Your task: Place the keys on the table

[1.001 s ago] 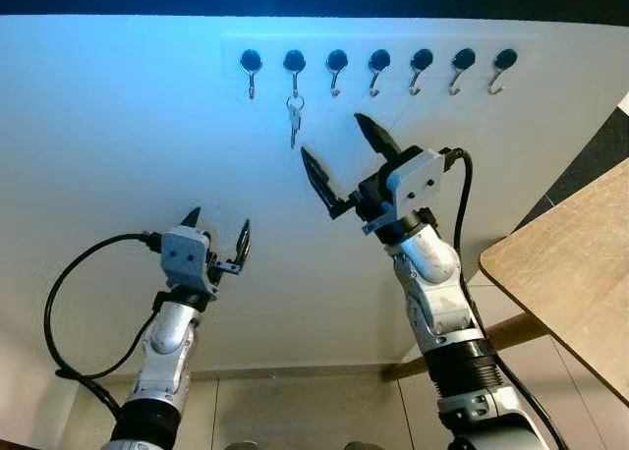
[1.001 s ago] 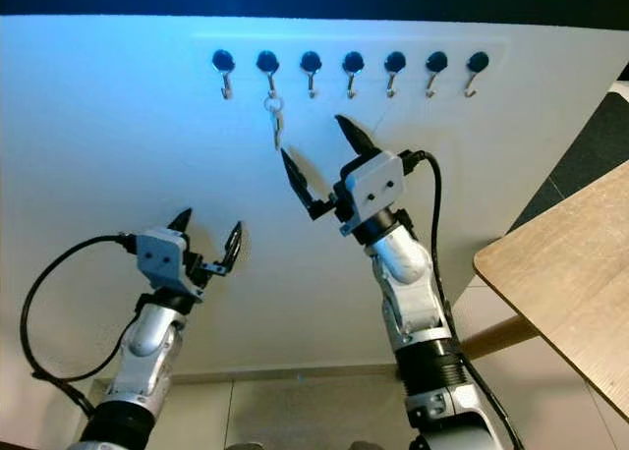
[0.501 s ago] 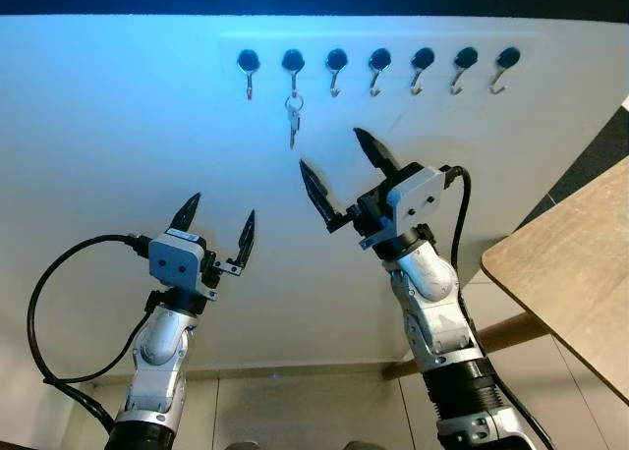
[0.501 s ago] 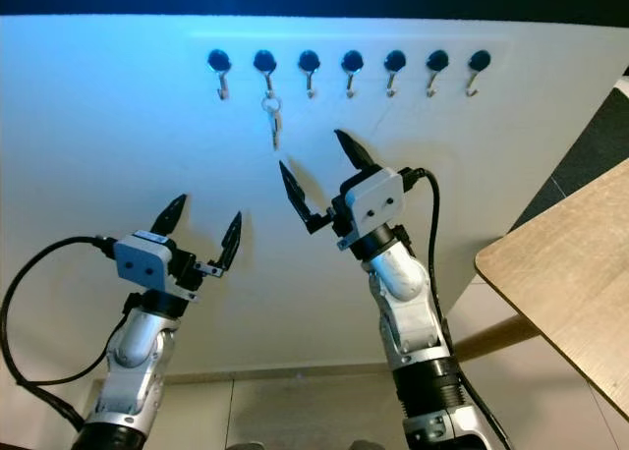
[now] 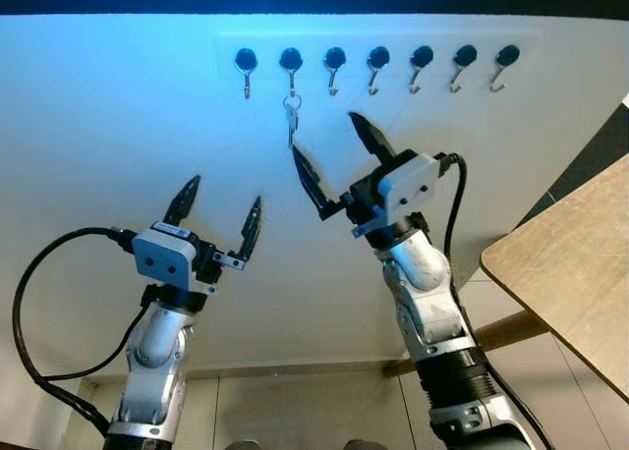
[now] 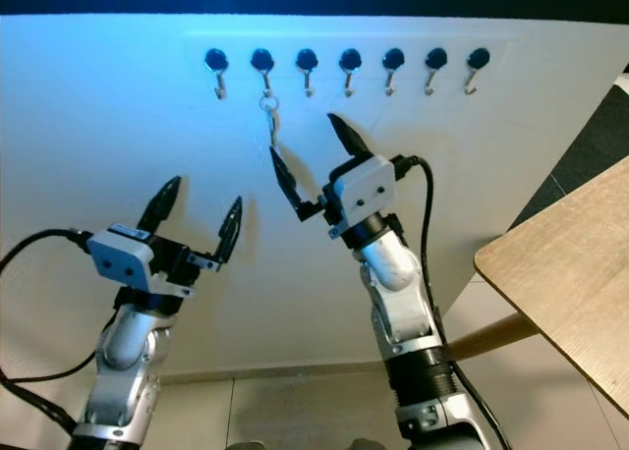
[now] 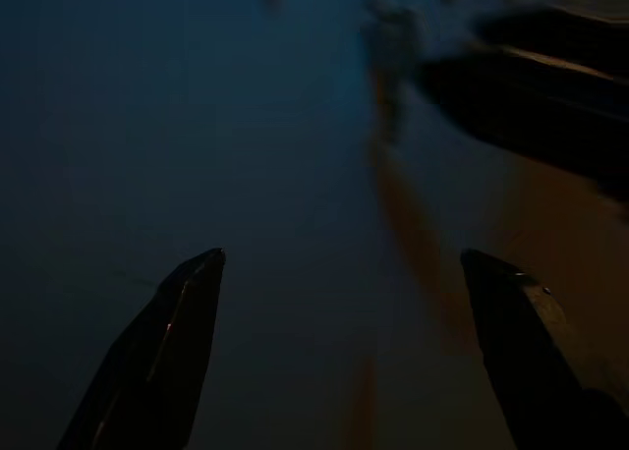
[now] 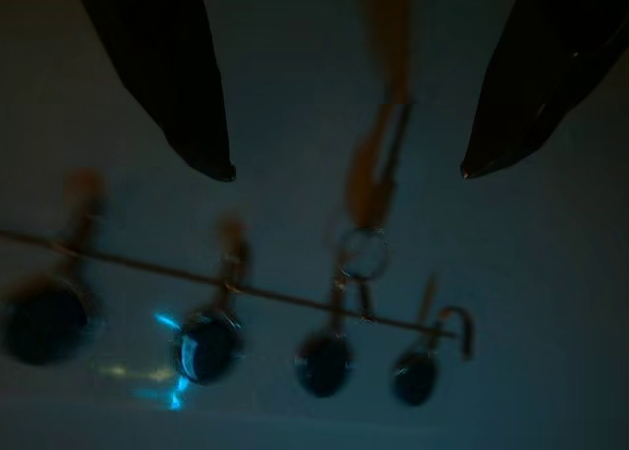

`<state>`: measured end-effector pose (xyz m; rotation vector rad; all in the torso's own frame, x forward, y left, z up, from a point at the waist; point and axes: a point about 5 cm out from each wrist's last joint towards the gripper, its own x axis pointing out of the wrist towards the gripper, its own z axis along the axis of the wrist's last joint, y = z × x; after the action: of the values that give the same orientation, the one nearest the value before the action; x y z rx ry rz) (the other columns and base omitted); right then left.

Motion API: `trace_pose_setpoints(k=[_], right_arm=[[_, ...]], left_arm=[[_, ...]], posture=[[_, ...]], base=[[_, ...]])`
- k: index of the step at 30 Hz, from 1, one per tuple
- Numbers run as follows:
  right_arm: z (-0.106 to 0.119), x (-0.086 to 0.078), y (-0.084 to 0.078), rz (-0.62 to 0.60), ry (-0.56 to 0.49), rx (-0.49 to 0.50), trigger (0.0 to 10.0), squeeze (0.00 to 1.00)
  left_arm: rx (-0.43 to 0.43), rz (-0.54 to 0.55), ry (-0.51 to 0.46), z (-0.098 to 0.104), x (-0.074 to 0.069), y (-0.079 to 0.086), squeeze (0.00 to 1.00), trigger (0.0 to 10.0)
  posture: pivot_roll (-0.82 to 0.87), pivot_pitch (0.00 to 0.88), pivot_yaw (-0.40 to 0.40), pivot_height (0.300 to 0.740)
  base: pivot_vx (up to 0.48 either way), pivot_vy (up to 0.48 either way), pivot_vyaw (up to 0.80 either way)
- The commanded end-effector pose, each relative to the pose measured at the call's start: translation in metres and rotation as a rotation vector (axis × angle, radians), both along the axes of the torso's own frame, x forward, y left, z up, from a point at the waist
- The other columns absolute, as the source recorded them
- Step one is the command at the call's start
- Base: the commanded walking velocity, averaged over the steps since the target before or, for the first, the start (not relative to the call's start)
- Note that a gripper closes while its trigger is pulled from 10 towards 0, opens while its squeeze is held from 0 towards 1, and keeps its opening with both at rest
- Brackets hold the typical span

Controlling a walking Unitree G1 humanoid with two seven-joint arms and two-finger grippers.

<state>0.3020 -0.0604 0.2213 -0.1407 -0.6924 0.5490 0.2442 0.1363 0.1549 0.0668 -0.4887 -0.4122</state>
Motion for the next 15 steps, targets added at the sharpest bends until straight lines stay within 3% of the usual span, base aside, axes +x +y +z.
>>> trace_pose_setpoints(k=[1, 2, 3, 4, 15], right_arm=[[-0.003, 0.002, 0.005, -0.011, 0.005, -0.034, 10.0, 0.69], [-0.003, 0.002, 0.005, -0.011, 0.005, -0.034, 10.0, 0.69], [-0.002, 0.004, 0.007, -0.014, 0.004, -0.045, 10.0, 0.56], [-0.002, 0.005, 0.009, -0.020, -0.002, -0.061, 10.0, 0.00], [0.004, 0.009, 0.021, -0.069, -0.078, -0.156, 10.0, 0.00]], left_arm=[[0.001, -0.019, 0.012, 0.000, -0.004, -0.002, 0.00, 10.0], [0.001, -0.019, 0.012, 0.000, -0.004, -0.002, 0.00, 10.0], [0.002, -0.022, 0.012, 0.001, -0.004, -0.002, 0.00, 10.0], [0.002, -0.024, 0.010, 0.002, -0.004, -0.004, 0.00, 10.0], [0.002, -0.025, 0.008, 0.005, -0.005, -0.006, 0.00, 10.0]], posture=[[0.02, 0.078, -0.028, 0.740], [0.02, 0.078, -0.028, 0.740], [0.02, 0.078, -0.028, 0.740], [0.02, 0.079, -0.028, 0.740], [0.03, 0.081, -0.038, 0.740]], base=[[0.000, 0.000, 0.00], [0.000, 0.000, 0.00], [0.000, 0.000, 0.00], [0.000, 0.000, 0.00], [0.000, 0.000, 0.00]])
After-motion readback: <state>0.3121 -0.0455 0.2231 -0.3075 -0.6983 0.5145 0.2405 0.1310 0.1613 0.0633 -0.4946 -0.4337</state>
